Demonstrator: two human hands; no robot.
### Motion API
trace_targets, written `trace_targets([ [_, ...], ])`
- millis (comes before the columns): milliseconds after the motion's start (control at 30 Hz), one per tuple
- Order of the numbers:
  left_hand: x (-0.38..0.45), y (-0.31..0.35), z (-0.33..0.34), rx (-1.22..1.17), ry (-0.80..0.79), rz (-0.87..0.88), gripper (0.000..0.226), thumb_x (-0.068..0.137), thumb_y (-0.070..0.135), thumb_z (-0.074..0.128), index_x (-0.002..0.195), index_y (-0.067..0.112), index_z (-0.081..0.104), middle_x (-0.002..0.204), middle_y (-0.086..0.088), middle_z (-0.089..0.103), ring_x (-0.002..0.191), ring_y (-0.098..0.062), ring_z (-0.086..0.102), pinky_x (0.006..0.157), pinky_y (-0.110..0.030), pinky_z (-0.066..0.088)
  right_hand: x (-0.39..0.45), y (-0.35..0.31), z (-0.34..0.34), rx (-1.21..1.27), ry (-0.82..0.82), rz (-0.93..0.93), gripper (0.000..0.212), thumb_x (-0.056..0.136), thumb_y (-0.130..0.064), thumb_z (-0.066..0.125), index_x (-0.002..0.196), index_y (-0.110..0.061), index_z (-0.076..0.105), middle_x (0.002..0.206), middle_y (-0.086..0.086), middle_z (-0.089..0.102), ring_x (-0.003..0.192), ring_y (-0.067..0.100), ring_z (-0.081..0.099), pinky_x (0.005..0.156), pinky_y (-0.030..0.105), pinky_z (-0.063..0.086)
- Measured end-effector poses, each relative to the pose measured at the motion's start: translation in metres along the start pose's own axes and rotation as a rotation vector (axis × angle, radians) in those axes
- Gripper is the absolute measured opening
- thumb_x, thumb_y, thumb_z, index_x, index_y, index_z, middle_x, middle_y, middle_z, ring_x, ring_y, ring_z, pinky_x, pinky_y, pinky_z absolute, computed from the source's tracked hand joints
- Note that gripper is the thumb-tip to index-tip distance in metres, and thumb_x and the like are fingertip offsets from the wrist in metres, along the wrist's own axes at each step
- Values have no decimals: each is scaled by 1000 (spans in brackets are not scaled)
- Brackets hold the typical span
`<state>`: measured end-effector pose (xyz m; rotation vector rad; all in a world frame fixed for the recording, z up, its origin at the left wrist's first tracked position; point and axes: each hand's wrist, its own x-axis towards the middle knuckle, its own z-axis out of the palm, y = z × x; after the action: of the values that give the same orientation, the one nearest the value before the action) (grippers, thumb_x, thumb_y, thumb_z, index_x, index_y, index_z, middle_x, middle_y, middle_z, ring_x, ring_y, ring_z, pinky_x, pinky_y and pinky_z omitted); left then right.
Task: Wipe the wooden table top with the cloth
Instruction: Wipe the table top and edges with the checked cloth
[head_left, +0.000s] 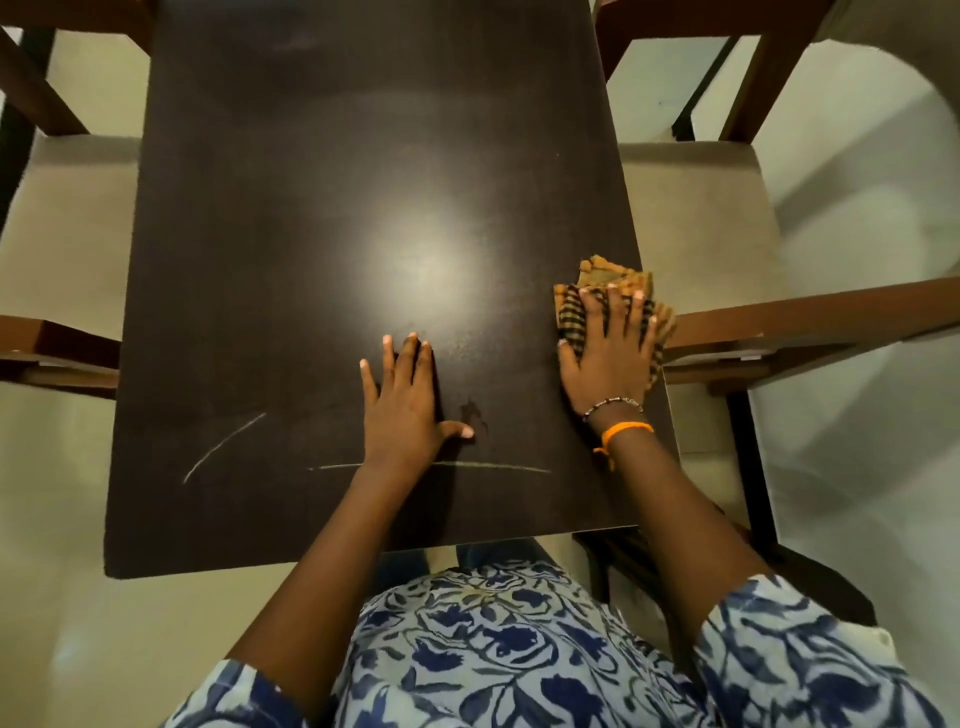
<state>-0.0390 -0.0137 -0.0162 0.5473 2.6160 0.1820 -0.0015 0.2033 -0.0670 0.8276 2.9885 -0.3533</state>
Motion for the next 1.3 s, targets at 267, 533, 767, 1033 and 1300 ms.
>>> trace_targets([
  [267, -20, -30, -5, 70, -85, -32, 111, 70, 47, 73, 149, 9, 6, 158, -9, 7, 145, -33, -12, 114, -54, -8, -64, -137, 27, 133, -157, -350, 59, 87, -34, 50, 143, -23, 33, 154, 9, 26, 144, 36, 10, 114, 54, 5],
  [533, -28, -33, -3, 254, -118, -35, 119, 68, 55, 71, 149, 4, 0, 159, -10, -2, 144, -35, -17, 111, -57, -12, -44, -20, 7, -9, -73, -172, 65, 80, -37, 35, 144, -26, 30, 154, 6, 27, 143, 34, 13, 114, 61, 7],
  [767, -29, -36, -1, 237, -121, -22, 116, 72, 54, 67, 148, 4, -5, 158, -11, -6, 142, -37, -21, 109, -60, -13, -47, 17, -5, -1, -17, 62, 64, 82, -36, 37, 144, -25, 28, 154, 4, 25, 145, 30, 7, 115, 55, 6],
  [1033, -44, -50, 7, 106, -125, -45, 122, 69, 54, 70, 147, 4, -10, 157, -12, -14, 140, -38, -25, 109, -62, -10, -97, -133, 30, 80, -158, -366, 66, 82, -32, 52, 143, -23, 31, 153, 8, 28, 144, 35, 13, 112, 59, 9],
  [1300, -48, -43, 13, 88, -92, 37, 126, 69, 54, 70, 146, 4, -15, 157, -12, -16, 140, -37, -26, 108, -59, -17, -83, -18, 4, 6, -122, -181, 71, 75, -41, 29, 144, -26, 29, 154, 5, 25, 144, 33, 11, 114, 59, 7],
])
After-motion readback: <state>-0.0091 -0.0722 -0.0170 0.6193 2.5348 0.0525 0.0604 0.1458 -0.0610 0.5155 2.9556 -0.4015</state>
